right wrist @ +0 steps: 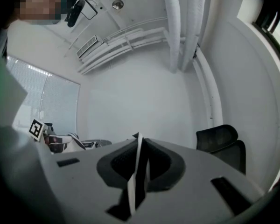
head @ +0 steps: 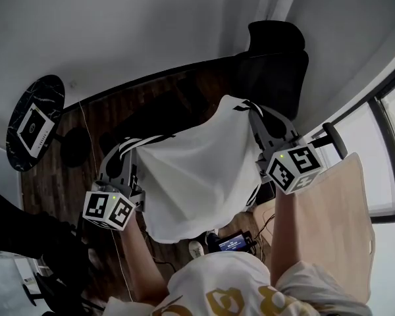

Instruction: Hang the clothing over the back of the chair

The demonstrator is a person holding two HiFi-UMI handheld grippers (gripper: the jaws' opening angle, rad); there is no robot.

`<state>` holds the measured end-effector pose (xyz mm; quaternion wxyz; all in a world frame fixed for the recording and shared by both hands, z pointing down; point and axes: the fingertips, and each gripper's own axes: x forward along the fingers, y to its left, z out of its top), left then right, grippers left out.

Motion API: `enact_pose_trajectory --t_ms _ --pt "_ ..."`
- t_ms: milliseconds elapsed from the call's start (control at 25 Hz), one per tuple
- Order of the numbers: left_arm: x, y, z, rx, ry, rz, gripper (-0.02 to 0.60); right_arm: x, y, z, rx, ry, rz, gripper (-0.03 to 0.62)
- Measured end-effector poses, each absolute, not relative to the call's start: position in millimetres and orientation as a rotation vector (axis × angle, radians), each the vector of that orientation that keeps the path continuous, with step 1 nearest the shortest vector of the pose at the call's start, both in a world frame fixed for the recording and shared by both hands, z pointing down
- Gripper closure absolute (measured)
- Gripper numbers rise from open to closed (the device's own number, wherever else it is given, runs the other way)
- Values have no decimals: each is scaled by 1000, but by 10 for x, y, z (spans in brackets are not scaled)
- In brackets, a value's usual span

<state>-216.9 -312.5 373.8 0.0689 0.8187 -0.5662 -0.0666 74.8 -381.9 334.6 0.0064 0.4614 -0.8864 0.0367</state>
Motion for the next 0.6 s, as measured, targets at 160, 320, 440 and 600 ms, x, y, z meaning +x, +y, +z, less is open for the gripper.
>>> enact_pose_trajectory --t_ms 160,320,440,600 --pt "-2162 -3267 4000 2431 -1704 -137 552 697 -3956 3629 1362 -2714 103 566" --pt "-2122 -3377 4305 2376 -1687 -31 552 630 -4068 3931 1280 -2653 86 565" --pt "-2089 -3459 4576 2338 -1657 83 552 532 -4136 4160 1209 -2587 35 563" --pt "-2024 -3532 4891 2308 -1611 205 551 410 -4198 4370 1071 -2503 -35 559"
